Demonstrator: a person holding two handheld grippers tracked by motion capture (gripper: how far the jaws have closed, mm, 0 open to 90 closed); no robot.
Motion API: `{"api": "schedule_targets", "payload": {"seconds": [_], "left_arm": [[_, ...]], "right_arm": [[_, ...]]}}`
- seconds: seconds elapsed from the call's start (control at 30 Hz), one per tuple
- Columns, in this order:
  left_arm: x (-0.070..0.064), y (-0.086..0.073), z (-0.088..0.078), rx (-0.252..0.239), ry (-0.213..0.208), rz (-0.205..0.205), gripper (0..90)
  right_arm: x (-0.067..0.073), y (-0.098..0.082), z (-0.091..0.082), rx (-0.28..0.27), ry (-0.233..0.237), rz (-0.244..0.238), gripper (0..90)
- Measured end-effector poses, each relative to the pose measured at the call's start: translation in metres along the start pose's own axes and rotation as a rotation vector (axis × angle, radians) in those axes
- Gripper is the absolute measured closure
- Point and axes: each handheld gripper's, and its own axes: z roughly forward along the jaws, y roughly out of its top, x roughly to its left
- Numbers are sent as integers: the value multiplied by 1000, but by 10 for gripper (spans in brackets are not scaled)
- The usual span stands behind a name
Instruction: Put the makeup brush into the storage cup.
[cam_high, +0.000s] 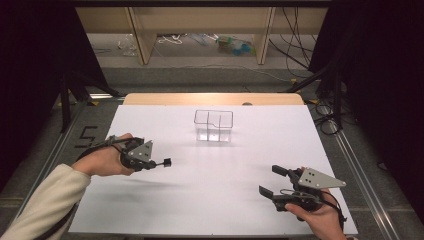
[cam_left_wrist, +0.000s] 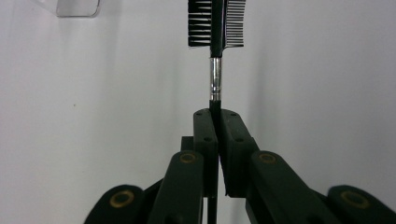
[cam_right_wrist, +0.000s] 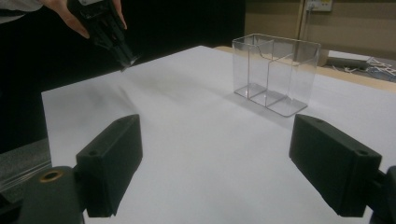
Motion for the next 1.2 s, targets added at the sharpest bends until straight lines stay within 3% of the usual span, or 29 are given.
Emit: {"api": "schedule_targets", "payload": {"seconds": [0.17, 0.2, 0.23, 0.27, 0.43, 0.57, 0.6, 0.73, 0.87, 0.9, 1.2], "left_arm": [[-1, -2, -2, -31, 13, -20, 861], [-1, -2, -1, -49, 17, -33, 861], [-2, -3, -2, -53, 23, -38, 861], [-1, -3, -2, -58, 23, -36, 861], [-2, -5, -5, -81, 46, -38, 861], [-3, -6, -5, -110, 59, -60, 861], [-4, -7, -6, -132, 67, -81, 861], [-5, -8, -7, -138, 71, -77, 861], [-6, -8, -7, -168, 88, -92, 861], [-7, -8, -7, -189, 100, -109, 861], [-7, -4, -4, -232, 120, -122, 861]], "right_arm": [[1, 0, 0, 10, 6, 19, 184], [-1, 0, 0, -6, -2, -11, 184], [-1, 0, 0, -6, -1, -9, 184], [1, 0, -1, 10, 5, 17, 184], [1, 0, -1, 10, 6, 18, 184], [1, 0, -1, 11, 5, 18, 184], [1, 0, -1, 11, 5, 17, 184], [1, 0, -1, 10, 4, 17, 184], [0, 0, 0, 0, -10, -15, 184], [2, 0, -1, 20, -3, 18, 184], [2, 0, -2, 20, -2, 18, 184]]}}
